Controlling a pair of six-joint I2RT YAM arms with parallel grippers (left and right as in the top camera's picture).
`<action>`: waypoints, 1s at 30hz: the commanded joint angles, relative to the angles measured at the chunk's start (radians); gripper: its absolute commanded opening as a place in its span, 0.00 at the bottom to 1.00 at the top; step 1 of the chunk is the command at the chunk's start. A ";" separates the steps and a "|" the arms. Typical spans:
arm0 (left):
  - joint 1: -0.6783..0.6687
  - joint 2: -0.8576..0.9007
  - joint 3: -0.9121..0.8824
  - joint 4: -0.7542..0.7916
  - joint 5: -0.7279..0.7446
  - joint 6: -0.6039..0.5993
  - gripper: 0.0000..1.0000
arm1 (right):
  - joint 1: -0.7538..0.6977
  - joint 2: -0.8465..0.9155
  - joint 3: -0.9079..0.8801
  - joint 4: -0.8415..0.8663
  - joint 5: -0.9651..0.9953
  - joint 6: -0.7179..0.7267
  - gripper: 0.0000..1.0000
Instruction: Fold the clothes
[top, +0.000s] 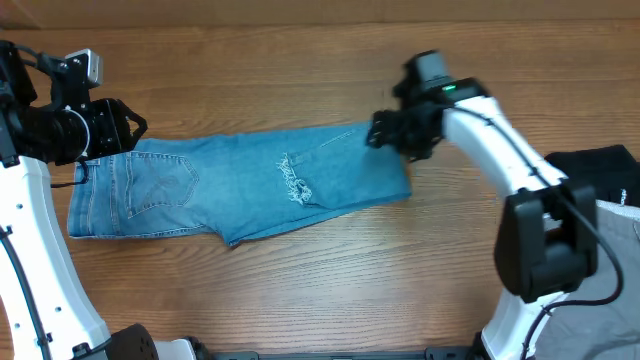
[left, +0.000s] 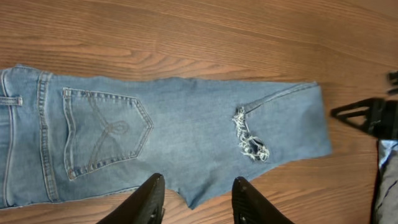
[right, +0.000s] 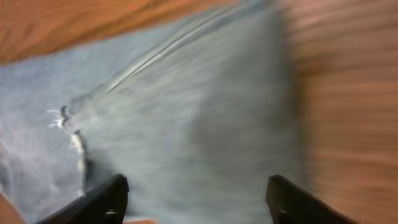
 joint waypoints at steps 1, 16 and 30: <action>-0.001 -0.006 0.014 0.000 0.002 0.019 0.58 | -0.138 -0.027 0.018 -0.013 -0.100 -0.193 0.84; -0.001 -0.006 0.014 0.012 0.002 0.019 1.00 | -0.153 0.168 -0.049 -0.081 -0.331 -0.360 0.80; 0.070 -0.006 0.014 -0.035 -0.359 -0.148 1.00 | -0.128 0.100 -0.097 0.036 -0.156 -0.183 0.04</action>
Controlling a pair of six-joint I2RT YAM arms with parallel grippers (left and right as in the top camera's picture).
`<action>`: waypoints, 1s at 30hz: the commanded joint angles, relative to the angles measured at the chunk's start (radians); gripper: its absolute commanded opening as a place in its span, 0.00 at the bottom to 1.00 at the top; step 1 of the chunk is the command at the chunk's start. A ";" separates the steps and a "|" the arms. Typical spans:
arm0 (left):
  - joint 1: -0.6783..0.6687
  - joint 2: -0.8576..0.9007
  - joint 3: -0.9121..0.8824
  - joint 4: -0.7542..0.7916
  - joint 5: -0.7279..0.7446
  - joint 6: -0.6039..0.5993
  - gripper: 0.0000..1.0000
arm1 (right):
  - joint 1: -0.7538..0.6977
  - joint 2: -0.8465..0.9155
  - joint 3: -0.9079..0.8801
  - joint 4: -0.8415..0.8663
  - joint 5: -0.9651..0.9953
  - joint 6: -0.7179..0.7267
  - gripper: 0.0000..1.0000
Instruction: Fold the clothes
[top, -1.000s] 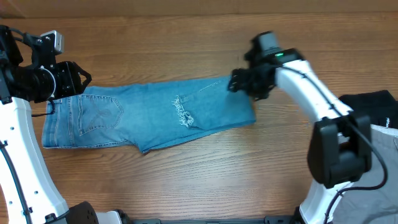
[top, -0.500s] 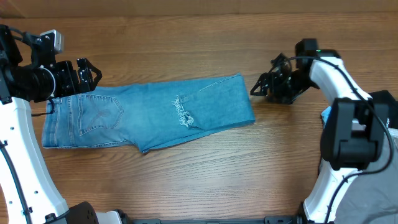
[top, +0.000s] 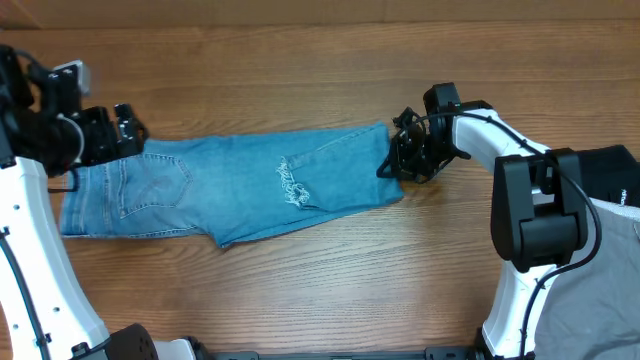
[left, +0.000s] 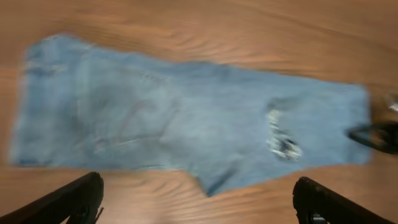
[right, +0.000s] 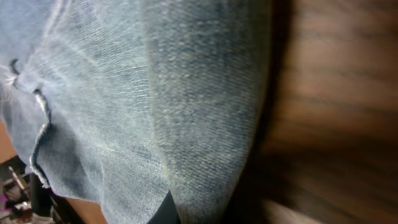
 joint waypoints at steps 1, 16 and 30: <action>0.070 -0.006 0.014 0.009 -0.174 -0.109 1.00 | -0.087 -0.089 0.055 -0.053 0.183 0.054 0.04; 0.102 -0.004 0.014 0.013 -0.170 -0.112 1.00 | -0.309 -0.316 0.156 -0.171 0.256 0.170 0.04; 0.102 -0.004 0.014 0.013 -0.170 -0.112 1.00 | 0.254 -0.229 0.154 -0.015 0.451 0.443 0.04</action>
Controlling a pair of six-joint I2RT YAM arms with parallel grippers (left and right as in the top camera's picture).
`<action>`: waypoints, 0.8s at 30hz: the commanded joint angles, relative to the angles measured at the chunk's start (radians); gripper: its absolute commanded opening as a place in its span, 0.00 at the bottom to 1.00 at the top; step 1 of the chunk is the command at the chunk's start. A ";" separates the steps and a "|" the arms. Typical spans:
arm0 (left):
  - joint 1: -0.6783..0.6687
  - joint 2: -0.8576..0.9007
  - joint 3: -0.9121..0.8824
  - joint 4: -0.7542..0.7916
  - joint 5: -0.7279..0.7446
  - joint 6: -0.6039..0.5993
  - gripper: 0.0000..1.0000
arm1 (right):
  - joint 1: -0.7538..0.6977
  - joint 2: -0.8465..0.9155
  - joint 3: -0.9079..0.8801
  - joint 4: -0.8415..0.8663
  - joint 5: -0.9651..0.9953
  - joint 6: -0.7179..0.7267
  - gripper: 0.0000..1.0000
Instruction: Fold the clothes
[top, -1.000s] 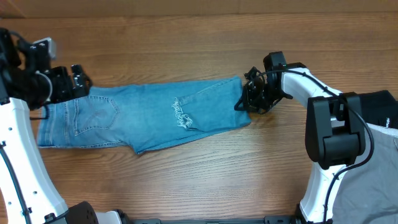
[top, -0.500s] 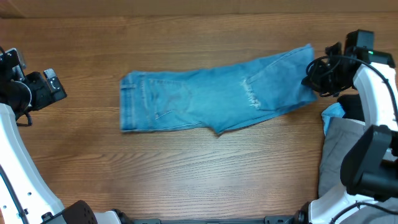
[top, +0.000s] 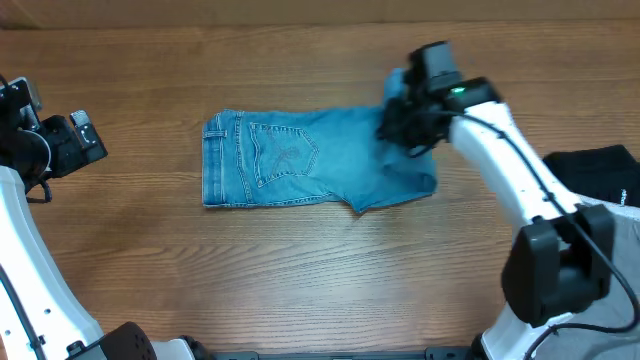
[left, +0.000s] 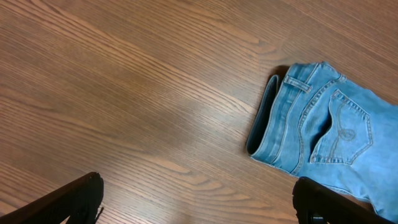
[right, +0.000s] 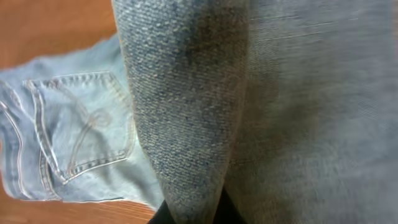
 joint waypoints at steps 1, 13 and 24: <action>0.000 -0.004 0.014 0.004 -0.014 -0.018 1.00 | 0.129 0.068 0.022 0.044 0.034 0.114 0.04; 0.000 -0.004 0.014 0.004 -0.014 -0.018 1.00 | 0.284 0.185 0.022 0.215 0.014 0.204 0.51; 0.000 -0.004 0.014 0.004 -0.014 -0.018 1.00 | 0.145 0.060 0.035 0.077 -0.097 0.122 0.04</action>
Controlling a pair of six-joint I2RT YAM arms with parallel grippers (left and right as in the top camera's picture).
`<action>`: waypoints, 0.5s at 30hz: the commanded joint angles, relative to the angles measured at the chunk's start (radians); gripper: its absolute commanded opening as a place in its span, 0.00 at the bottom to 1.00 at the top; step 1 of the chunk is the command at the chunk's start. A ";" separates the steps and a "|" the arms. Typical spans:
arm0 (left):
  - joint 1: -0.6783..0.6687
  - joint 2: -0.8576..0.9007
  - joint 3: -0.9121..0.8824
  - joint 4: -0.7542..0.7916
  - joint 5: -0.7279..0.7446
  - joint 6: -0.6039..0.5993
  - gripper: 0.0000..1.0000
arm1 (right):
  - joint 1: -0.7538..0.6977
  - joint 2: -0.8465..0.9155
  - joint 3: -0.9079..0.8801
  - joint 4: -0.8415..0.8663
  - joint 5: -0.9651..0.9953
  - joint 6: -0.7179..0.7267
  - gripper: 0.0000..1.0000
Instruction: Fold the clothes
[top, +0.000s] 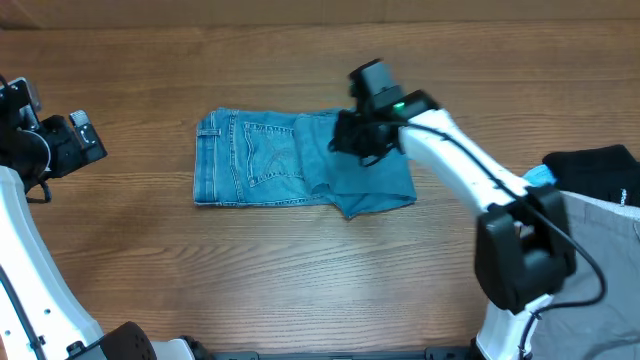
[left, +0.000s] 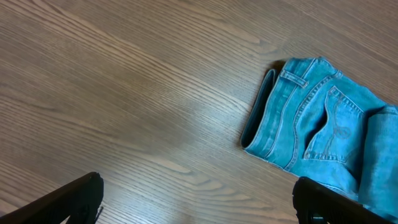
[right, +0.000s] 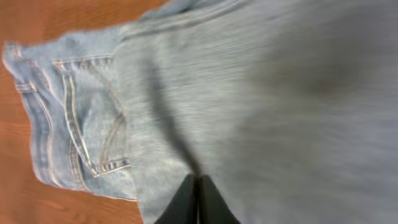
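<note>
Blue jeans (top: 262, 160) lie in the middle of the wooden table with the waistband to the left and a back pocket facing up. Their leg end is doubled back over the seat. My right gripper (top: 352, 137) is over that fold, and its fingers (right: 198, 200) are shut on the denim (right: 267, 99). Far to the left my left gripper (top: 88, 140) hangs over bare wood. It is wide open (left: 199, 205), and the waistband (left: 261, 112) shows at the right of its view.
A dark garment (top: 600, 168) and a grey cloth (top: 610, 250) lie at the table's right edge, behind my right arm. Bare wood (top: 300, 280) stretches in front of the jeans and to their left.
My right gripper has moved left and nearer the table, bringing the held leg end further over the seat. The jeans sit slightly more to the left. The left arm is unchanged.
The jeans first lay stretched out at the left, my left gripper by the waistband and my right open over the leg end. Then the right was down on the leg end. Later the jeans were shorter at mid-table, the right shut on denim, the left open.
</note>
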 joint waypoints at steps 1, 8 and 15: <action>0.000 -0.004 0.014 0.004 -0.010 -0.018 1.00 | 0.008 -0.037 0.004 -0.063 -0.038 -0.014 0.04; 0.000 -0.004 0.014 0.004 -0.010 -0.018 1.00 | 0.152 0.049 -0.196 0.196 -0.051 0.161 0.04; 0.000 -0.004 0.014 0.004 -0.010 -0.018 1.00 | 0.161 0.086 -0.212 0.325 -0.086 0.119 0.09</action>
